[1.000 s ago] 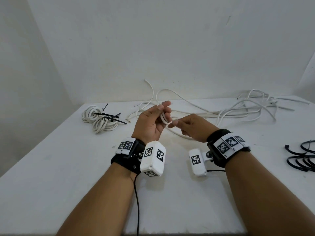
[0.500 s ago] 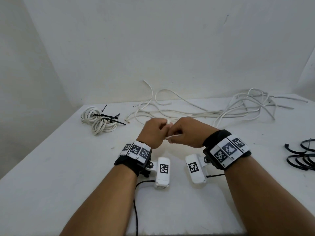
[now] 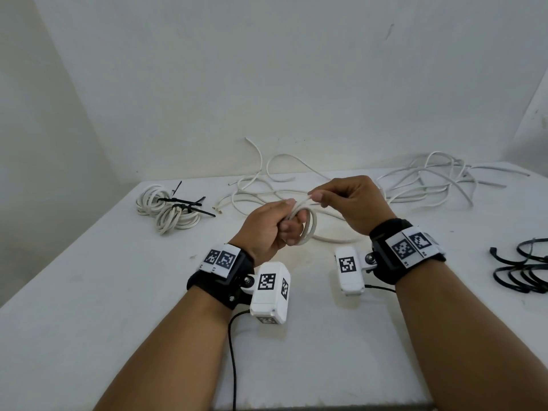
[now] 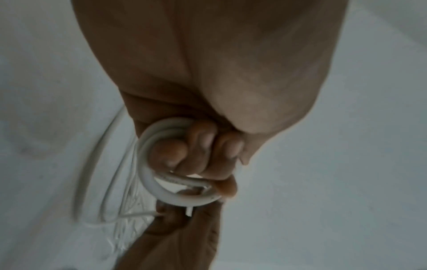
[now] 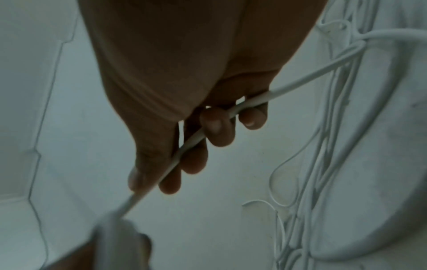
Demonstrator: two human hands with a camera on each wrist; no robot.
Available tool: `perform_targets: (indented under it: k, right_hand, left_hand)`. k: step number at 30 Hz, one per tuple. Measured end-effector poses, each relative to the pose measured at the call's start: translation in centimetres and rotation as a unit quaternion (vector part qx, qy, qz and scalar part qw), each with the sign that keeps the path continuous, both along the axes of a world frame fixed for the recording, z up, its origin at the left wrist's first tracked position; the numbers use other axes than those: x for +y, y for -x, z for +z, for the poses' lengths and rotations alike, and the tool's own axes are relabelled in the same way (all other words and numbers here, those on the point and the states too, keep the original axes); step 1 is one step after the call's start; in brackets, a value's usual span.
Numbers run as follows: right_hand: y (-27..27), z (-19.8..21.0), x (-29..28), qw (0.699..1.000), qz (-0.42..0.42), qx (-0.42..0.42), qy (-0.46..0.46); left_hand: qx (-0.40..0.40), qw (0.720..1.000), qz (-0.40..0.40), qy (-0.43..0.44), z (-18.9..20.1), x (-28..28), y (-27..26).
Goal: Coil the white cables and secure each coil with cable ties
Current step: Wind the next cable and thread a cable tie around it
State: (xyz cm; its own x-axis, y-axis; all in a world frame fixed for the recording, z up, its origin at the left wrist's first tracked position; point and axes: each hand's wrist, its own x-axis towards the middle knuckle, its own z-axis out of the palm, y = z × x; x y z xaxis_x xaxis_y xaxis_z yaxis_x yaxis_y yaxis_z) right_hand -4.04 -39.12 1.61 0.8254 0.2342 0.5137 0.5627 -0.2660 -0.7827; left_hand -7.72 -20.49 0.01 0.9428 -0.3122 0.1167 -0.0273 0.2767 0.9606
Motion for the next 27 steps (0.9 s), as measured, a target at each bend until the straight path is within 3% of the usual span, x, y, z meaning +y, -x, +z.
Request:
perform_targets:
  k: [3,8,11,12,14,16,18,20,23,25,27]
  right_hand:
    - [-0.1,-0.6,0.5,0.999,0.002,0.025,0.027]
    - [-0.1,-1.2,2.0,0.983,0.004,0.069,0.169]
    - [0.2,-1.1,3.1,0.956,0.024,0.108,0.27]
    - [0.5,-1.0,3.4,0.948,0.033,0.113,0.296]
    - [0.9,-0.9,3.9,0.934,0.045,0.097,0.341]
    - [1.4,-0.7,4.0,0.92,0.052,0.072,0.382]
    - [1.6,-0.4,3.8,0.919,0.051,0.057,0.386]
    - [1.6,-0.2,3.3,0.937,0.035,0.039,0.347]
    - [1.4,-0.2,2.6,0.965,0.011,0.015,0.262]
    - [1.1,-0.3,2.1,0.979,0.009,0.003,0.205]
    - [0.8,-0.3,1.3,0.988,0.0,-0.011,0.156]
  left_hand:
    - [0.01,0.997,-0.002,0.08,0.6,-0.2,0.2]
    - [-0.011,0.97,0.017,0.242,1.0,-0.4,-0.2]
    - [-0.039,0.964,0.064,0.254,1.0,0.0,-0.8]
    - [-0.05,0.969,0.1,0.22,0.8,0.2,-1.1]
    - [-0.099,0.974,0.189,0.072,0.1,0.6,-1.5]
    - [-0.156,0.947,0.253,-0.124,-0.4,0.9,-1.5]
    - [-0.202,0.907,0.255,-0.267,-0.7,1.2,-1.6]
    - [-0.199,0.889,0.212,-0.354,-0.6,1.6,-1.5]
    - [-0.18,0.869,0.144,-0.438,-0.3,1.5,-1.1]
    - [-0.146,0.89,0.089,-0.422,-0.1,1.1,-0.7]
    - [-0.095,0.933,0.052,-0.344,0.1,0.9,-0.5]
